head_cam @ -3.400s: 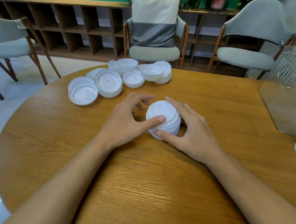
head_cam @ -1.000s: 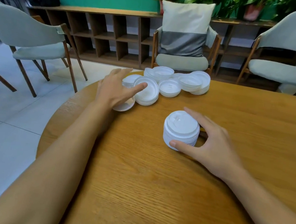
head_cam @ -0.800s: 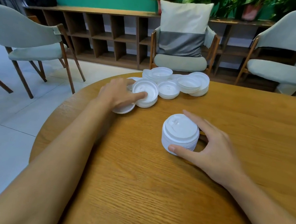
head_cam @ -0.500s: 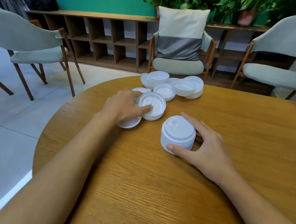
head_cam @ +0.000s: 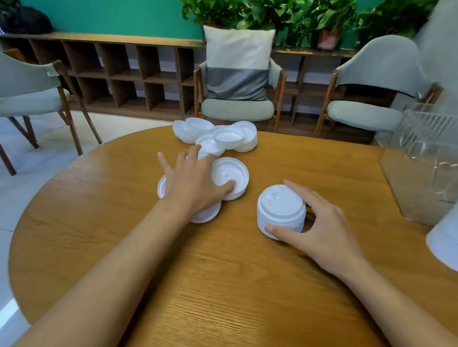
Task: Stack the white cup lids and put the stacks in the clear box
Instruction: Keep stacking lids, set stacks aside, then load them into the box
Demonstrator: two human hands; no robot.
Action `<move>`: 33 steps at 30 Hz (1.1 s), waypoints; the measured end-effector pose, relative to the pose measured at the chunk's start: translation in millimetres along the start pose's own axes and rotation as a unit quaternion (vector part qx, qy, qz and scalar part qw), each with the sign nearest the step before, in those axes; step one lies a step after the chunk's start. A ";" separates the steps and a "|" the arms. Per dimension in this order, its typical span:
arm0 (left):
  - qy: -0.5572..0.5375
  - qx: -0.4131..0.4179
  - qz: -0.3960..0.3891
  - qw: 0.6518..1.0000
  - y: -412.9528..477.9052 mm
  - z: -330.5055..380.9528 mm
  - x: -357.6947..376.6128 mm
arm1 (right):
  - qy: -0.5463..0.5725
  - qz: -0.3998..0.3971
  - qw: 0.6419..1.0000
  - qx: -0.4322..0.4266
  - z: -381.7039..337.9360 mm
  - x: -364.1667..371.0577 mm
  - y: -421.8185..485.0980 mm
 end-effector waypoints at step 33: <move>-0.339 0.234 0.241 0.879 -40.9 54.8 -29.5 | 0.014 -0.007 1.000 0.002 8.0 0.2 -0.4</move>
Point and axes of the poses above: each hand's wrist, its own y-axis towards the middle knuckle, its own x-axis out of the palm, z = x × y, the point moved 6 cm from there along y, towards the middle knuckle, and after that the axes turned 13 degrees about z, right-handed, at the moved point
